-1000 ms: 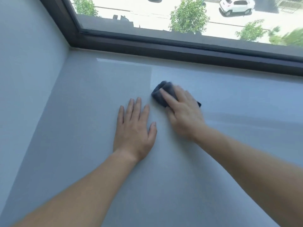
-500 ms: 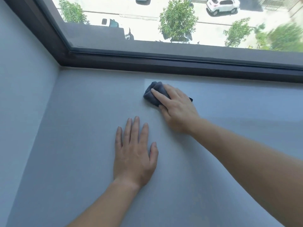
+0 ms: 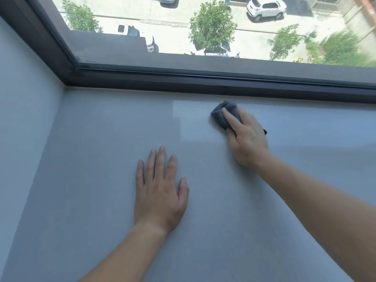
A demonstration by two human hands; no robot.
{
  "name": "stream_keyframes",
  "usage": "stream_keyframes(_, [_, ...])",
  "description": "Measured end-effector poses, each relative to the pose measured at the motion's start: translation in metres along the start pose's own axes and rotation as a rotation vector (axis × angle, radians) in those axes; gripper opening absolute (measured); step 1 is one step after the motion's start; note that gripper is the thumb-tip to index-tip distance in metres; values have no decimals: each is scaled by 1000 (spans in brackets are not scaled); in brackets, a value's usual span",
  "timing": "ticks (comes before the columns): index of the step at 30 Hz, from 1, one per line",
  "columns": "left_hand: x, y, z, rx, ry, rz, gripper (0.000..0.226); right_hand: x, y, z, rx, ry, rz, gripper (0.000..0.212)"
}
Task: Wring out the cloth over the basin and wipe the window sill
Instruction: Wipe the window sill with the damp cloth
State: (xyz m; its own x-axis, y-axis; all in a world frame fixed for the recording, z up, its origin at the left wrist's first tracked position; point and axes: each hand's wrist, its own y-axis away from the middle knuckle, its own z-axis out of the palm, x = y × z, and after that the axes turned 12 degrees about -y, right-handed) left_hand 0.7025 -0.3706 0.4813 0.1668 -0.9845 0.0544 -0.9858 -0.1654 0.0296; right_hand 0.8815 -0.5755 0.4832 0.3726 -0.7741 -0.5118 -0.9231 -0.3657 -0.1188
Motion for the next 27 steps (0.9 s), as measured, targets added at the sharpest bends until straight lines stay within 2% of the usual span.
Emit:
stream_keyframes(2, [0, -1, 1, 0, -4, -4, 63, 14, 4, -11, -106, 21, -130, 54])
stream_keyframes(3, [0, -1, 1, -3, -6, -6, 64, 25, -3, -17, -95, 18, -92, 53])
stream_keyframes(6, [-1, 0, 1, -2, -7, -6, 65, 41, -21, -22, 71, -31, 237, 51])
stream_keyframes(7, [-1, 0, 1, -4, -5, -8, 65, 35, -18, -19, 93, -27, 264, 51])
stream_keyframes(9, [0, 1, -1, -8, 9, -15, 67, 16, 8, -12, 53, -4, 164, 52])
stream_keyframes(11, [0, 0, -1, -5, 22, -13, 69, 3, 46, -12, -78, 7, -12, 52])
stream_keyframes(14, [1, 3, 0, -10, 37, 4, 73, 18, 64, -23, -216, 27, -164, 52])
stream_keyframes(19, [3, 7, -3, 71, 207, -34, 71, 47, 21, -31, 25, 35, 149, 51])
stream_keyframes(22, [27, 30, -9, 108, 279, -38, 63, 21, 68, -22, -49, -3, 23, 52])
stream_keyframes(25, [58, 61, -6, 37, 262, -5, 60, 8, 131, -25, -225, -33, -179, 53])
stream_keyframes(27, [68, 72, 0, 4, 191, -2, 61, 21, 132, -34, -314, -22, -255, 53])
